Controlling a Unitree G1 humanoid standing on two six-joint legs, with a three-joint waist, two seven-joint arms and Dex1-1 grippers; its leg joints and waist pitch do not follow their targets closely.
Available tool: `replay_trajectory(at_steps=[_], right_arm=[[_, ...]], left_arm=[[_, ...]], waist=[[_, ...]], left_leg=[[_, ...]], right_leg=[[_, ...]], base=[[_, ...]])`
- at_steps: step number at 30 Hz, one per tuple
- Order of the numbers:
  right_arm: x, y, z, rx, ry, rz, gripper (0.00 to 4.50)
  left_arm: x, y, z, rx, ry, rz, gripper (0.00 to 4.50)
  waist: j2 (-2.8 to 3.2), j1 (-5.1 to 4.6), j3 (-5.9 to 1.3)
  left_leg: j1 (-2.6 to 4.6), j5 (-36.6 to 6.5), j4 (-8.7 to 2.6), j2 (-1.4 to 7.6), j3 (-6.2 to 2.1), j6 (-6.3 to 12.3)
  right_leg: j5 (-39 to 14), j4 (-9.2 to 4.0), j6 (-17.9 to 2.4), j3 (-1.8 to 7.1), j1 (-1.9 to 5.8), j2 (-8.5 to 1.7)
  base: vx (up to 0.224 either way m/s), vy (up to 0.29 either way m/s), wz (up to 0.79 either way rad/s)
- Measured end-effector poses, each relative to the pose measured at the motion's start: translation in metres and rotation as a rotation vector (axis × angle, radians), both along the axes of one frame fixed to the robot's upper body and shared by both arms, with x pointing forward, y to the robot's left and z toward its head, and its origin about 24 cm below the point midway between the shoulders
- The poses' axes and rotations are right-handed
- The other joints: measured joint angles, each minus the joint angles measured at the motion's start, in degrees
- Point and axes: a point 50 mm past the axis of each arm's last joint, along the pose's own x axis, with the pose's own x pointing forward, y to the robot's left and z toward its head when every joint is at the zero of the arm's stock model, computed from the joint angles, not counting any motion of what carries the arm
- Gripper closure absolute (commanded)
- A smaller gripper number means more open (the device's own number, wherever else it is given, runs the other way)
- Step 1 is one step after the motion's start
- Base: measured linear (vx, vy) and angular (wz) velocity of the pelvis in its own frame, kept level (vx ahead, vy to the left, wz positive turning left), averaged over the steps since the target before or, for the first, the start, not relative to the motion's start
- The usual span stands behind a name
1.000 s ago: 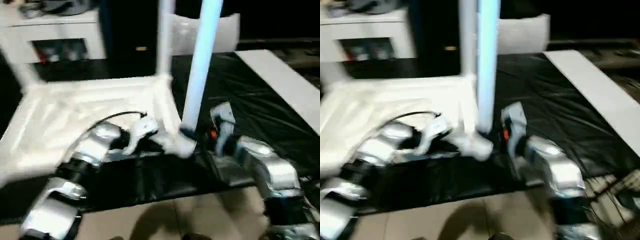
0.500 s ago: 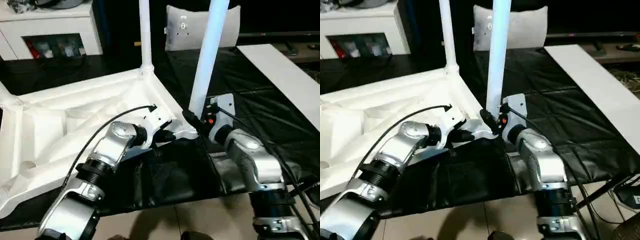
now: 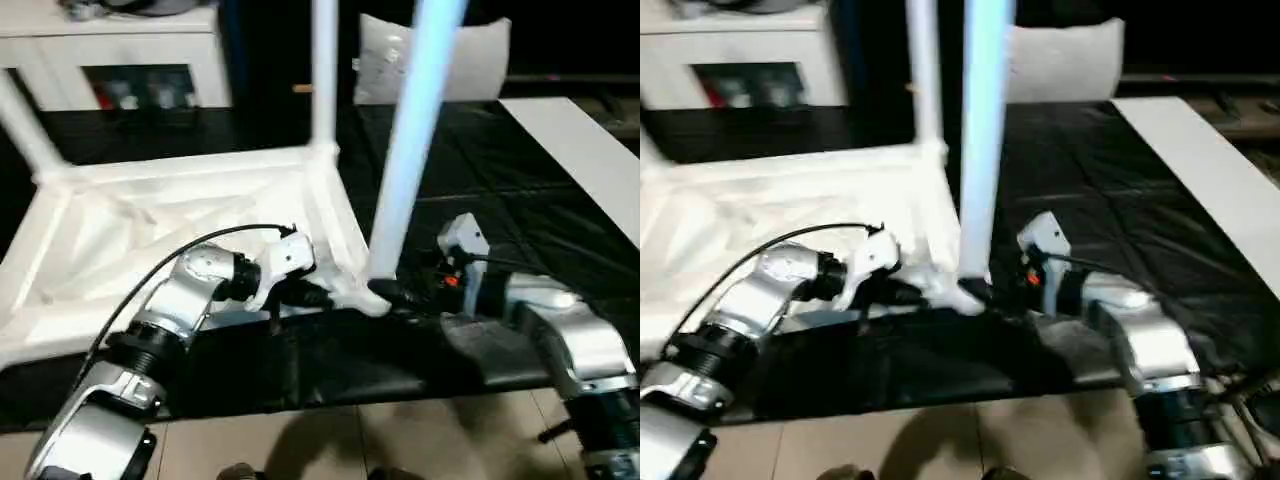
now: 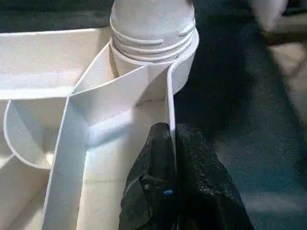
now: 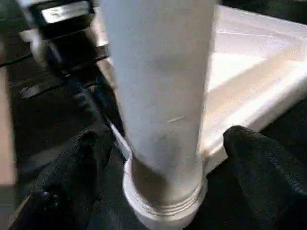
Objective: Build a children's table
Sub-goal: Rotate leg to tighten
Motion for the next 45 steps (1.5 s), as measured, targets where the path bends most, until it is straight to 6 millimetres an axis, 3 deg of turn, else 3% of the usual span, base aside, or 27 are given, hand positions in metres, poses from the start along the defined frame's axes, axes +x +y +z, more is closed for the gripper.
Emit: replay_trajectory(at_steps=[2, 5, 7, 9, 12, 14, 20, 28, 31, 37, 42, 45], right_arm=[[-0.002, -0.001, -0.001, -0.008, 0.003, 0.060, 0.74], [-0.003, 0.002, -0.004, -0.004, 0.015, 0.114, 1.14], [-0.004, 0.004, -0.006, 0.002, 0.026, 0.134, 1.16], [-0.004, 0.006, -0.008, 0.022, 0.042, 0.145, 1.56], [-0.005, 0.008, -0.007, 0.038, 0.056, 0.177, 1.64], [-0.004, 0.009, -0.007, 0.044, 0.071, 0.189, 1.99], [-0.005, 0.013, -0.010, 0.083, 0.107, 0.208, 2.46], [-0.006, 0.011, -0.009, 0.114, 0.134, 0.116, 2.55], [-0.001, 0.014, -0.009, 0.105, 0.105, -0.016, 2.55], [0.028, 0.033, -0.014, 0.106, 0.050, -0.514, 2.57], [0.040, 0.041, -0.009, 0.088, 0.026, -0.695, 2.57], [0.042, 0.042, -0.011, 0.081, -0.021, -0.719, 1.87]], left_arm=[[-0.003, 0.005, -0.002, 0.021, 0.015, -0.061, 4.50], [-0.004, 0.006, 0.000, 0.040, 0.016, -0.115, 4.50], [-0.004, 0.006, 0.002, 0.042, 0.013, -0.125, 4.50], [-0.004, 0.005, 0.002, 0.042, 0.018, -0.133, 4.50], [-0.005, 0.005, 0.002, 0.042, 0.022, -0.146, 4.50], [-0.005, 0.005, 0.002, 0.041, 0.021, -0.154, 4.50], [-0.006, 0.006, 0.003, 0.038, 0.022, -0.163, 4.50], [-0.002, 0.000, 0.003, 0.003, 0.062, -0.075, 4.50], [0.003, -0.003, 0.002, -0.007, 0.059, 0.040, 4.50], [0.018, -0.034, -0.004, -0.025, 0.001, 0.359, 4.50], [0.023, -0.053, -0.003, -0.058, -0.019, 0.483, 4.50], [0.024, -0.057, -0.002, -0.058, -0.036, 0.510, 4.50]], waist=[[-0.01, 0.29, 0.00], [0.00, 0.65, 0.00], [-0.01, 0.63, 0.00], [-0.01, 0.58, 0.00], [-0.01, 0.73, 0.00], [-0.01, 0.74, 0.00], [-0.01, 0.77, -0.01], [-0.01, 1.03, 0.00], [-0.01, 0.11, 0.00], [-0.01, -3.94, 0.00], [0.04, -4.21, -0.02], [0.09, -3.84, -0.03]], left_leg=[[0.03, 0.0, 0.02, 0.01, -0.01, 0.00], [0.04, 0.0, 0.04, 0.03, -0.02, 0.00], [0.07, 0.0, 0.08, 0.03, -0.02, 0.01], [0.11, 0.0, 0.08, 0.03, -0.02, 0.01], [0.10, 0.0, 0.08, 0.05, -0.04, 0.01], [0.09, 0.0, 0.08, 0.06, -0.04, 0.01], [0.10, 0.0, 0.08, 0.08, -0.05, 0.01], [0.66, 0.0, 0.03, 0.07, -0.04, 0.00], [0.78, 0.0, 0.02, 0.00, -0.04, -0.01], [0.75, 0.1, -0.04, -0.05, -0.13, -0.12], [0.73, 0.1, -0.38, -0.06, -0.11, -0.13], [0.49, 0.1, -0.57, -0.06, -0.08, -0.12]], right_leg=[[0.0, 0.03, 0.0, -0.01, 0.08, 0.00], [0.0, 0.07, 0.0, -0.03, 0.13, -0.01], [0.0, 0.07, 0.0, -0.03, 0.17, -0.02], [0.0, 0.07, 0.0, -0.03, 0.21, -0.02], [0.0, 0.10, 0.0, -0.06, 0.21, -0.02], [0.0, 0.12, 0.0, -0.09, 0.21, -0.01], [0.0, 0.13, 0.0, -0.15, 0.22, 0.01], [-0.1, 0.08, 0.2, -0.12, 0.77, -0.03], [-0.3, 0.07, 0.5, -0.09, 0.78, -0.03], [-0.3, 0.07, 0.5, -0.12, 0.56, 0.07], [-0.3, 0.02, 0.4, -0.23, 0.39, 0.11], [-0.2, -0.03, 0.2, -0.23, 0.10, 0.10]], base=[[0.000, 0.000, 0.00], [0.000, 0.000, 0.00], [0.000, 0.000, 0.00], [0.000, 0.000, 0.00], [0.000, 0.000, 0.00], [0.000, 0.000, 0.00], [0.000, 0.000, 0.00], [0.000, 0.000, 0.00], [0.000, 0.000, 0.00], [0.000, 0.000, 0.00], [0.000, 0.000, 0.00], [0.000, 0.000, 0.00]])
